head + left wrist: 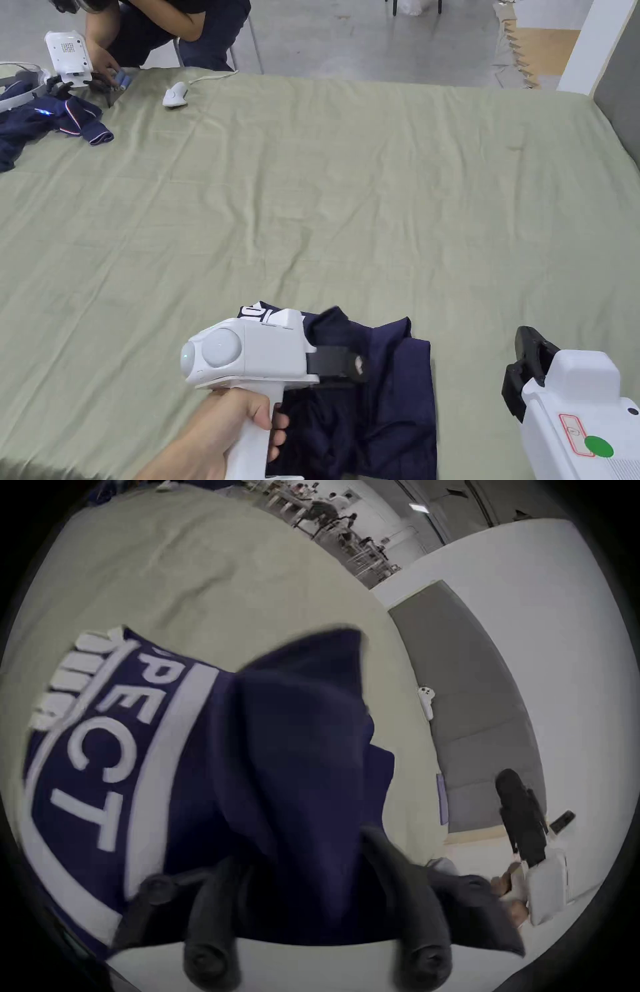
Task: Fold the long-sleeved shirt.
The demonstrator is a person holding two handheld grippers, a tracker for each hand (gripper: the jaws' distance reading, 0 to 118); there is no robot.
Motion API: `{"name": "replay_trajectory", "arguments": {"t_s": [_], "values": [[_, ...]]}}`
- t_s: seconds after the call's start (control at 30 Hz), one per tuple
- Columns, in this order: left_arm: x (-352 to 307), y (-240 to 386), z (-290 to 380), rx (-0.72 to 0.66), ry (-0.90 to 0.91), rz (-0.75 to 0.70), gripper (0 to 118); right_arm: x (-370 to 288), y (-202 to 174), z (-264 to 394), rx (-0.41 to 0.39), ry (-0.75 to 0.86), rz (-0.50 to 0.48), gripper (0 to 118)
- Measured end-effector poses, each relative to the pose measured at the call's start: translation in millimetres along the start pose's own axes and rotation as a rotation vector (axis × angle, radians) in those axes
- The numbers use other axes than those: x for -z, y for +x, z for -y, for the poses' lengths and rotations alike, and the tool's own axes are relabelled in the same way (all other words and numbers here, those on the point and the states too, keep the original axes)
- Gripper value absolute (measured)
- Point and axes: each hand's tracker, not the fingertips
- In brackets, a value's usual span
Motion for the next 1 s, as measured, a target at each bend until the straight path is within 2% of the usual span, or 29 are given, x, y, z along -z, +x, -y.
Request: {"name": "replay_trajectory", "arguments": {"t_s": [0.03, 0.07, 0.13, 0.23, 0.3, 0.37, 0.4, 0.43, 0.47, 0.5, 0.53, 0.67, 0.8, 0.87, 1.0], "values": [[-3.3, 7.0, 2.3, -0.002, 0.011, 0.051, 64, -0.3, 0.7, 0.7, 0.001, -0.001, 0.004, 0], [-11.6, 17.7, 2.6, 0.04, 0.034, 0.12, 81, -1.2, 2.2, 1.3, 0.004, 0.0, 0.007, 0], [-38.9, 27.3, 1.5, 0.092, 0.097, 0.209, 105, -3.7, 5.6, 0.2, 0.015, 0.001, 0.004, 0], [-87.8, 25.1, -9.0, 0.077, 0.187, 0.302, 108, -6.5, 11.3, -0.6, 0.029, 0.007, 0.008, 0], [-115.4, -0.8, -20.5, 0.036, 0.214, 0.26, 109, -8.1, 15.4, -0.4, 0.047, 0.011, 0.009, 0], [-122.9, -26.2, -26.6, -0.025, 0.207, 0.222, 102, -8.1, 18.5, 0.3, 0.065, 0.01, 0.01, 0], [-123.7, -48.3, -29.5, -0.027, 0.205, 0.218, 89, -7.6, 19.7, 1.0, 0.075, 0.009, 0.011, 0], [-118.2, -59.2, -29.5, -0.037, 0.195, 0.2, 62, -7.2, 20.9, 1.7, 0.082, 0.008, 0.006, 0], [-109.2, -69.5, -28.4, -0.019, 0.109, 0.176, 38, -6.6, 21.4, 2.4, 0.084, 0.005, 0.005, 0], [-97.6, -77.8, -23.1, -0.024, 0.089, 0.142, 18, -6.3, 21.4, 3.5, 0.084, 0.001, 0.009, 0], [-86.3, -86.0, -19.2, -0.032, 0.052, 0.153, 10, -6.3, 22.4, 4.4, 0.084, 0.0, 0.009, 0], [-28.6, -88.2, 6.0, -0.041, -0.117, 0.192, 6, -4.0, 27.1, 8.5, 0.086, -0.017, 0.022, 0], [24.6, -68.1, 16.7, -0.051, -0.136, 0.168, 6, -3.0, 31.8, 11.0, 0.09, -0.032, 0.036, 0], [41.8, -57.6, 17.1, -0.093, -0.14, 0.237, 5, -4.0, 33.1, 11.3, 0.084, -0.032, 0.043, 0], [69.2, -11.8, 22.6, 0.01, -0.165, 0.238, 5, -5.0, 35.9, 11.1, 0.072, -0.038, 0.05, 0]]}}
